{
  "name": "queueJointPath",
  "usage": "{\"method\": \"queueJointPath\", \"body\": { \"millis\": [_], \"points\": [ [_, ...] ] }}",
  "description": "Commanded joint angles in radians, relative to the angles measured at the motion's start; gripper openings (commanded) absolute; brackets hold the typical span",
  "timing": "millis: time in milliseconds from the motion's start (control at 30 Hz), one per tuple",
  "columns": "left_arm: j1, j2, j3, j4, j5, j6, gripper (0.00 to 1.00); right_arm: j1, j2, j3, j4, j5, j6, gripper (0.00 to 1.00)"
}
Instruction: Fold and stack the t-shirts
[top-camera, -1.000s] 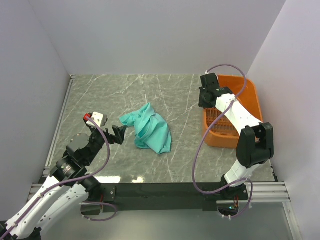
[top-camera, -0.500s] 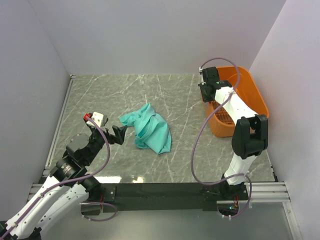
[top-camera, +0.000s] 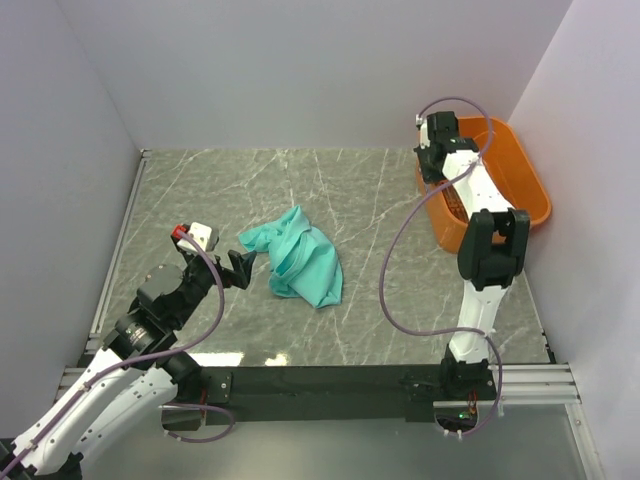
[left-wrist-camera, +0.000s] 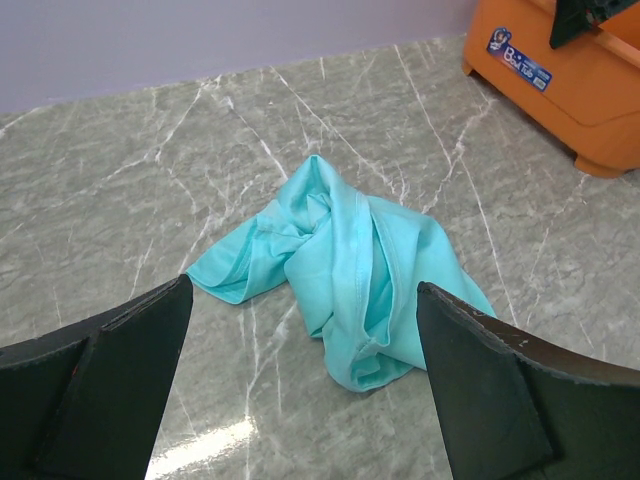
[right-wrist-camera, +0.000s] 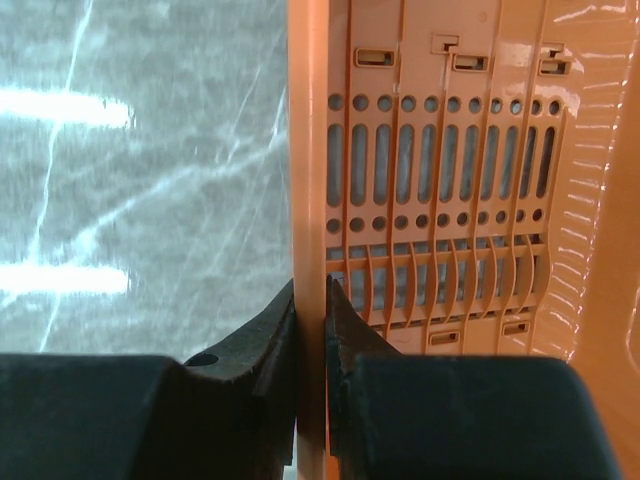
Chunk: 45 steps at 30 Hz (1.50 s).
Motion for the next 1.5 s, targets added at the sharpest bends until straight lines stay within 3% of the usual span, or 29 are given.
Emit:
{"method": "queueJointPath", "body": {
  "millis": [0, 133, 200, 233, 267, 333, 367, 467, 533, 733, 767, 833, 867, 967, 1033, 1233, 1467],
  "points": [
    [0.005, 0.001, 0.0, 0.037, 0.002, 0.006, 0.99, 0.009, 0.042, 0.103, 0.001, 0.044, -0.012, 0.01],
    [0.005, 0.002, -0.002, 0.038, 0.0, 0.008, 0.99, 0.009, 0.074, 0.147, 0.019, 0.081, -0.004, 0.04],
    [0.005, 0.005, -0.002, 0.04, 0.002, 0.008, 0.99, 0.009, 0.084, 0.169, 0.021, 0.088, -0.006, 0.12],
    [0.005, 0.007, 0.0, 0.04, 0.003, 0.008, 0.99, 0.007, 0.085, 0.175, 0.021, 0.087, -0.007, 0.17],
    [0.008, 0.008, 0.0, 0.04, 0.003, 0.008, 0.99, 0.009, 0.085, 0.185, 0.019, 0.087, -0.009, 0.3],
    [0.008, 0.008, -0.002, 0.041, 0.009, 0.008, 0.99, 0.012, 0.047, 0.19, 0.007, 0.069, -0.012, 0.39],
    [0.007, 0.008, -0.002, 0.041, 0.012, 0.008, 0.99, 0.016, 0.023, 0.164, 0.016, 0.065, -0.024, 0.51],
    [0.008, 0.012, -0.007, 0.047, 0.025, 0.008, 1.0, 0.027, -0.125, 0.091, 0.086, 0.035, -0.069, 0.7],
    [0.011, 0.022, -0.005, 0.047, 0.043, 0.006, 0.99, 0.035, -0.226, 0.069, 0.109, -0.003, -0.095, 0.76],
    [0.017, 0.073, 0.015, 0.041, 0.083, -0.05, 0.99, 0.059, -0.421, 0.009, 0.056, -0.18, -0.139, 0.79],
    [0.016, 0.082, 0.018, 0.043, 0.089, -0.073, 0.99, 0.062, -0.451, -0.049, 0.045, -0.33, -0.174, 0.79],
    [0.017, 0.122, 0.035, 0.049, 0.12, -0.168, 0.99, 0.074, -0.557, -0.133, 0.027, -0.492, -0.228, 0.79],
    [0.021, 0.137, 0.041, 0.05, 0.138, -0.205, 0.99, 0.079, -0.6, -0.238, 0.037, -0.678, -0.245, 0.79],
    [0.021, 0.2, 0.056, 0.07, 0.193, -0.323, 0.99, 0.098, -0.766, -0.476, 0.092, -0.975, -0.276, 0.79],
    [0.024, 0.255, 0.07, 0.083, 0.199, -0.354, 0.99, 0.101, -0.869, -0.579, 0.181, -1.083, -0.262, 0.81],
    [0.025, 0.5, 0.208, 0.029, 0.201, -0.314, 0.97, 0.099, -0.996, -0.869, 0.356, -1.183, -0.175, 0.89],
    [0.022, 0.789, 0.375, -0.138, 0.201, -0.256, 0.83, 0.093, -1.047, -0.999, 0.413, -1.166, -0.173, 0.89]
  ]
}}
